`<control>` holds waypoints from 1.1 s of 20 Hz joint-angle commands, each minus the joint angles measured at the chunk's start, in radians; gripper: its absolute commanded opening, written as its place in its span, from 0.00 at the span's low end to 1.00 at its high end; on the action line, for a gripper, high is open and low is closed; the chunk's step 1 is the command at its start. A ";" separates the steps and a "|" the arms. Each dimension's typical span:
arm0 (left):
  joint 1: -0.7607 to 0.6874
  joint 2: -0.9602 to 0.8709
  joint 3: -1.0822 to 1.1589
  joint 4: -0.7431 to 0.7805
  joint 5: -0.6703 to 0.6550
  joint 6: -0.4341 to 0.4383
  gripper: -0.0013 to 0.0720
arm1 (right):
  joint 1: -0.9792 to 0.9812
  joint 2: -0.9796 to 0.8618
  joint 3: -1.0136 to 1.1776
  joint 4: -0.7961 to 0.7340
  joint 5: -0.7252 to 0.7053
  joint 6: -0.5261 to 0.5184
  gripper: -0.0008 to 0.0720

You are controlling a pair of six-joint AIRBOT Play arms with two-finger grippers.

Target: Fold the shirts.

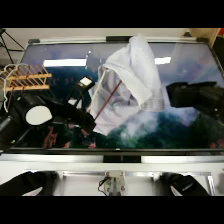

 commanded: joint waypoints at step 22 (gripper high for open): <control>0.000 0.181 0.043 0.317 -0.248 0.142 0.09 | -0.470 -0.237 0.141 1.296 -0.215 -1.793 0.85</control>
